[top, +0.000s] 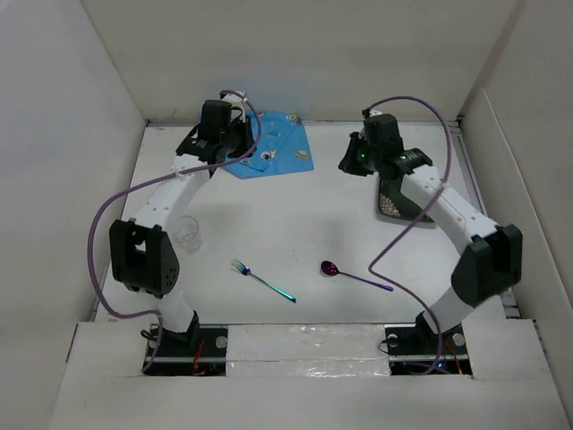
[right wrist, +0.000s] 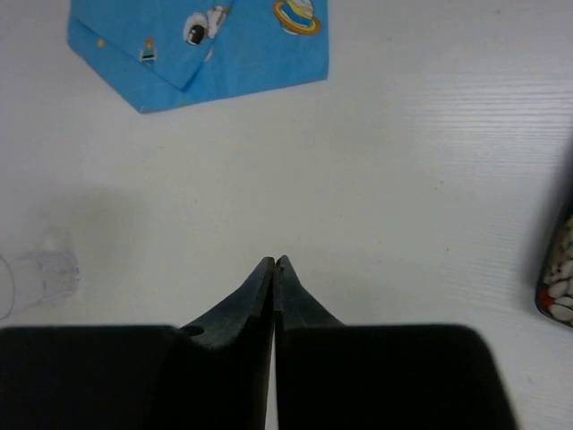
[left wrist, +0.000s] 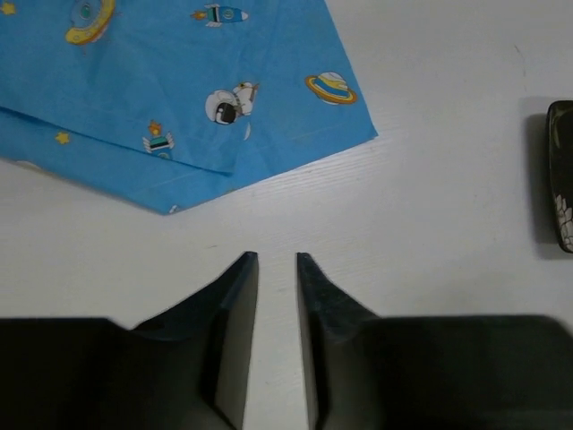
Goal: Set the dinner table for one person
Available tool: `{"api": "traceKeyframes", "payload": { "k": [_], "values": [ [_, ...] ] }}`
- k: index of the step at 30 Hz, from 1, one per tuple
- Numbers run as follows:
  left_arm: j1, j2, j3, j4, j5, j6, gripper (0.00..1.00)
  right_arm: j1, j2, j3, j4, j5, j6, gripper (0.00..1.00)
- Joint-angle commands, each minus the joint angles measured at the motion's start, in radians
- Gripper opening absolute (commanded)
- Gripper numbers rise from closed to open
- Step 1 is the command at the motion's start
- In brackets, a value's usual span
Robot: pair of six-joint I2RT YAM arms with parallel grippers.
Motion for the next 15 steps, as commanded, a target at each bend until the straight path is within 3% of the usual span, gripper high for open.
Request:
{"api": "traceKeyframes", "payload": {
  "k": [1,2,3,4,5,9,15],
  "values": [
    [-0.023,0.061,0.093,-0.034,-0.076,0.024,0.25,-0.015,0.145,0.08,0.057,0.065,0.049,0.14],
    [-0.023,0.105,0.101,-0.045,-0.076,0.021,0.35,-0.026,0.229,0.126,0.06,0.084,0.057,0.36],
    [-0.023,0.133,0.113,-0.045,-0.084,0.019,0.37,-0.026,0.276,0.156,0.056,0.082,0.058,0.36],
    [-0.023,0.159,0.139,-0.061,-0.088,0.018,0.39,-0.026,0.325,0.189,0.044,0.087,0.06,0.51],
    [-0.023,0.214,0.156,-0.072,-0.082,0.016,0.41,-0.026,0.374,0.267,0.025,0.099,0.061,0.55],
    [-0.023,0.298,0.184,-0.059,-0.061,-0.024,0.41,-0.026,0.608,0.494,-0.119,0.092,0.077,0.58],
    [-0.023,0.371,0.23,-0.043,-0.082,-0.054,0.41,-0.026,0.828,0.703,-0.145,0.066,0.144,0.59]
  ]
}}
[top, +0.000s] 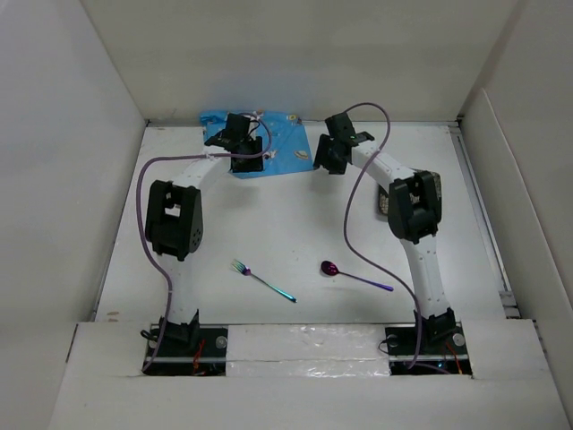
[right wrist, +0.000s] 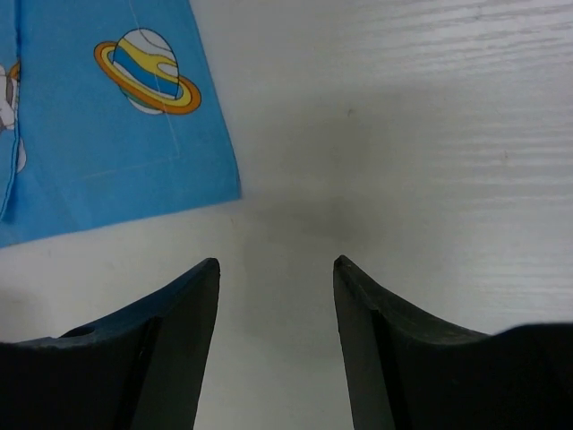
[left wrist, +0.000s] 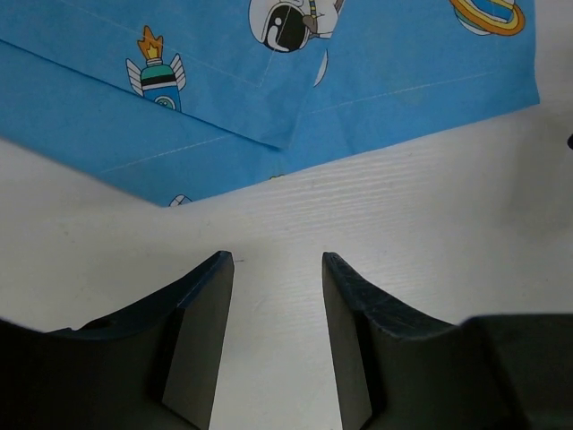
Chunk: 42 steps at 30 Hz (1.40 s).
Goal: Set the dinner table for one person
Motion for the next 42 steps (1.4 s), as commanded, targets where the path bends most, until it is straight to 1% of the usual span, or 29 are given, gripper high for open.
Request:
{"api": "traceKeyframes", "payload": {
  "k": [1,3,5,9,12,13,17,18,19,20,21,23,24,25,27,28,30,31,32,33,35,36,38,40,42],
  "values": [
    [0.001,-0.026,0.07,0.02,-0.02,-0.031,0.42,-0.002,0.053,0.139,-0.045,-0.012,0.061,0.59],
    [0.001,-0.02,0.074,0.028,-0.027,-0.033,0.41,-0.002,0.101,0.174,-0.043,-0.037,0.084,0.59],
    [-0.008,0.008,0.102,0.023,-0.061,-0.019,0.42,-0.002,0.155,0.254,-0.045,-0.09,0.112,0.57],
    [-0.008,0.031,0.119,0.016,-0.079,-0.011,0.42,-0.002,0.213,0.312,-0.049,-0.123,0.145,0.55],
    [-0.008,0.048,0.132,0.016,-0.081,-0.013,0.42,-0.002,0.253,0.344,-0.028,-0.167,0.182,0.48],
    [-0.008,0.051,0.134,0.016,-0.081,-0.013,0.42,-0.002,0.259,0.344,-0.017,-0.184,0.205,0.43],
    [-0.008,0.089,0.171,0.0,-0.079,-0.013,0.42,-0.002,0.271,0.345,0.009,-0.222,0.245,0.33],
    [-0.008,0.097,0.181,-0.004,-0.079,-0.013,0.42,-0.002,0.27,0.343,0.01,-0.219,0.244,0.26],
    [-0.008,0.121,0.195,-0.015,-0.081,-0.011,0.42,-0.002,0.268,0.337,0.012,-0.213,0.242,0.13],
    [-0.008,0.132,0.221,-0.021,-0.079,-0.01,0.43,-0.011,0.261,0.323,0.017,-0.212,0.241,0.07],
    [-0.008,0.144,0.234,-0.027,-0.113,-0.01,0.43,-0.023,0.235,0.303,0.058,-0.218,0.24,0.0],
    [-0.02,0.179,0.27,-0.04,-0.122,-0.005,0.43,-0.039,0.187,0.202,0.102,-0.227,0.233,0.0],
    [-0.03,0.186,0.281,-0.046,-0.124,-0.004,0.43,-0.051,0.119,0.156,0.153,-0.212,0.224,0.0],
    [-0.03,0.195,0.287,-0.052,-0.13,-0.001,0.43,-0.051,0.086,0.077,0.174,-0.204,0.201,0.0],
    [-0.054,0.198,0.284,-0.053,-0.145,0.01,0.43,-0.065,-0.004,0.015,0.191,-0.196,0.161,0.0],
    [-0.074,0.195,0.277,-0.049,-0.15,0.013,0.42,-0.074,-0.029,-0.011,0.185,-0.19,0.111,0.0],
    [-0.099,0.19,0.251,-0.044,-0.159,0.016,0.41,-0.074,-0.072,-0.088,0.15,-0.164,0.052,0.0],
    [-0.141,0.166,0.205,-0.031,-0.185,0.018,0.39,-0.074,-0.144,-0.155,0.126,-0.153,0.015,0.0],
    [-0.142,0.166,0.205,-0.03,-0.197,0.018,0.39,-0.074,-0.144,-0.156,0.126,-0.153,0.015,0.0],
    [-0.154,0.157,0.191,-0.02,-0.208,0.022,0.38,-0.074,-0.17,-0.242,0.123,-0.137,0.003,0.0],
    [-0.188,0.123,0.141,-0.011,-0.224,0.024,0.36,-0.074,-0.273,-0.356,0.148,-0.123,-0.022,0.0],
    [-0.197,0.112,0.123,0.009,-0.236,0.026,0.35,-0.074,-0.308,-0.469,0.183,-0.114,-0.022,0.0],
    [-0.197,0.089,0.073,0.04,-0.285,0.024,0.35,-0.083,-0.392,-0.559,0.217,-0.115,-0.025,0.0],
    [-0.197,0.111,0.088,0.058,-0.34,0.015,0.35,-0.083,-0.422,-0.623,0.244,-0.144,-0.023,0.0],
    [-0.165,0.144,0.177,0.028,-0.388,0.01,0.35,-0.092,-0.446,-0.633,0.241,-0.172,-0.025,0.0]
  ]
}}
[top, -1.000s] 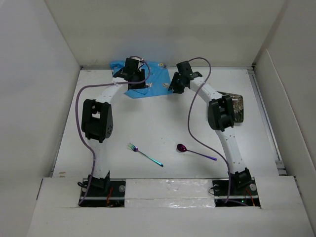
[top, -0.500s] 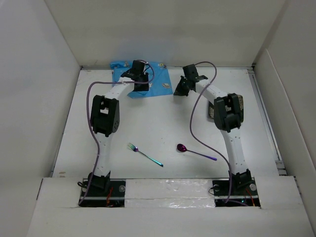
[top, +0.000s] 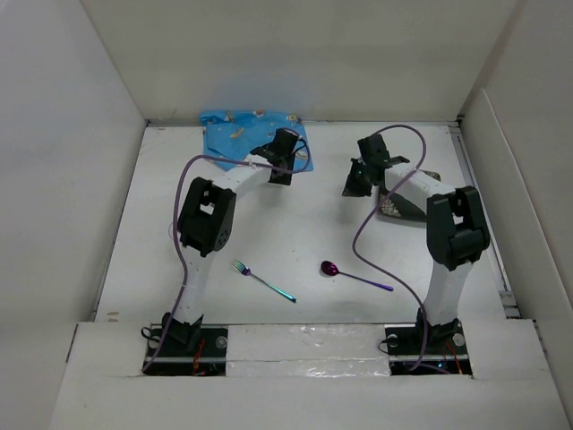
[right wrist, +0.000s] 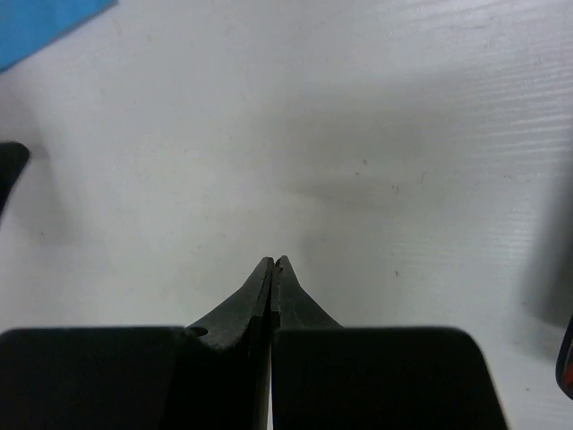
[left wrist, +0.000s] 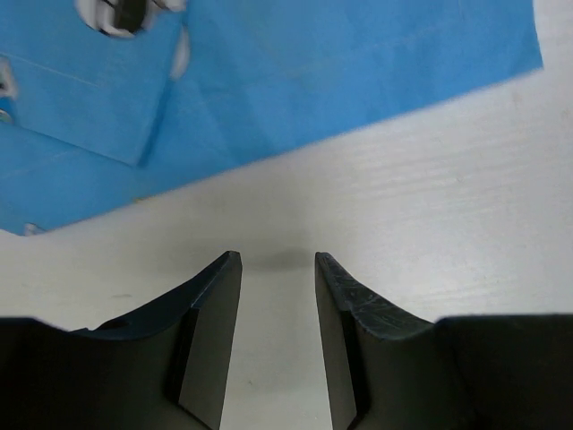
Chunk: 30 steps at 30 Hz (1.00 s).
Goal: Set the dinner table for one person
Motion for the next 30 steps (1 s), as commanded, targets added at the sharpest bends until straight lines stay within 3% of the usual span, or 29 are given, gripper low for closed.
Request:
{"api": "traceKeyframes", "payload": {
  "k": [1,4,9,17,24,30],
  "values": [
    [0.069,0.012,0.129,0.003,-0.131,-0.004,0.35,-0.007,-0.042,-0.023,0.073,-0.031,-0.036,0.0],
    [0.069,0.087,0.279,-0.066,-0.178,0.011,0.35,0.012,-0.079,-0.038,0.064,-0.039,-0.037,0.0],
    [0.078,0.077,0.229,-0.014,-0.191,0.03,0.35,0.034,-0.116,-0.08,0.074,-0.034,-0.037,0.0],
    [0.089,0.137,0.227,-0.031,-0.134,0.064,0.35,0.034,-0.105,-0.072,0.064,-0.048,-0.042,0.28],
    [0.098,0.141,0.215,-0.028,-0.131,0.073,0.33,0.043,-0.082,-0.041,0.062,-0.054,-0.04,0.31],
    [0.126,0.167,0.243,-0.035,-0.108,0.062,0.25,0.043,-0.059,-0.014,0.054,-0.057,-0.04,0.31]
  ]
}}
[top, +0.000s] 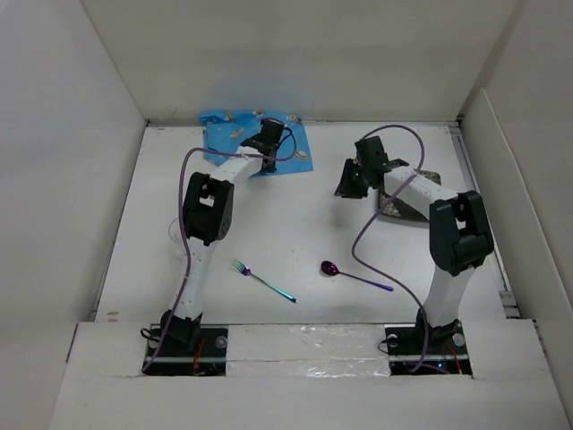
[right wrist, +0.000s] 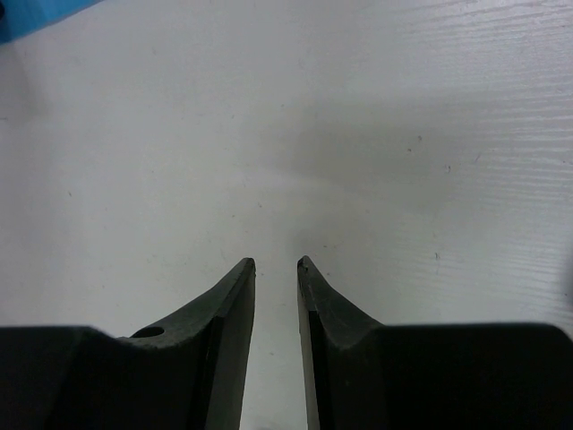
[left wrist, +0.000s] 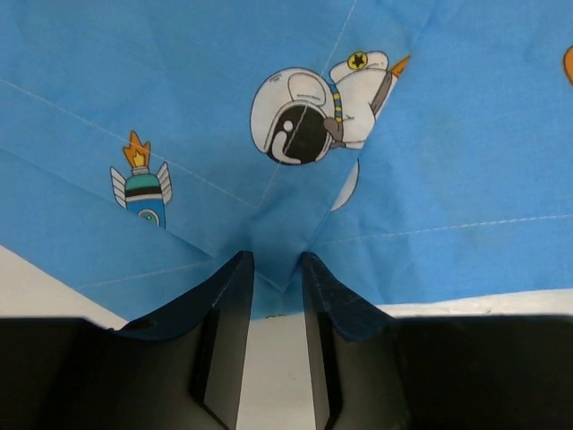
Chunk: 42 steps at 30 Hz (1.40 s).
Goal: Set the dinner table for one person
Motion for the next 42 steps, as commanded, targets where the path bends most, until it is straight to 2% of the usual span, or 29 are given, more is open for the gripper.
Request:
{"api": "traceKeyframes", "payload": {
  "k": [1,5,6,7,8,11,16,19,21,22,27,31,37,42],
  "values": [
    [0.019,0.012,0.037,-0.014,0.014,0.003,0.24,0.008,0.021,0.059,0.015,-0.009,-0.013,0.32],
    [0.028,0.024,0.032,-0.013,0.02,0.008,0.14,0.008,0.069,0.126,0.002,0.001,-0.007,0.34],
    [0.028,0.024,0.032,-0.017,0.02,0.006,0.13,0.008,0.069,0.14,0.003,0.007,-0.007,0.34],
    [0.028,0.025,0.037,-0.019,0.02,0.003,0.1,0.008,0.08,0.155,0.005,0.012,0.005,0.36],
    [0.028,0.024,0.038,-0.016,0.016,0.002,0.0,0.008,0.103,0.17,0.005,0.012,0.012,0.38],
    [0.028,-0.004,0.054,-0.019,0.029,-0.012,0.0,0.008,0.194,0.267,0.026,0.007,0.034,0.46],
    [0.028,-0.138,0.029,-0.026,0.078,-0.043,0.0,0.027,0.373,0.551,-0.124,0.07,0.02,0.49],
    [0.028,-0.252,-0.046,-0.029,0.109,-0.053,0.0,0.017,0.419,0.588,-0.13,0.06,0.023,0.49],
    [0.019,-0.315,-0.089,-0.026,0.137,-0.058,0.0,0.017,0.417,0.567,-0.091,0.04,0.032,0.49],
    [0.01,-0.411,-0.15,-0.023,0.143,-0.058,0.0,0.007,0.414,0.556,-0.078,0.035,0.037,0.51],
    [-0.015,-0.537,-0.235,-0.04,0.166,-0.067,0.0,-0.003,0.419,0.533,-0.064,-0.006,0.048,0.53],
    [-0.015,-0.637,-0.301,-0.046,0.192,-0.084,0.0,-0.003,0.402,0.496,-0.075,-0.031,0.042,0.58],
    [-0.015,-0.715,-0.321,-0.055,0.163,-0.089,0.0,0.019,0.313,0.286,-0.014,-0.049,0.056,0.58],
    [-0.015,-0.72,-0.305,-0.065,0.141,-0.078,0.0,0.072,0.282,0.218,0.005,-0.036,0.068,0.54]
  ]
}}
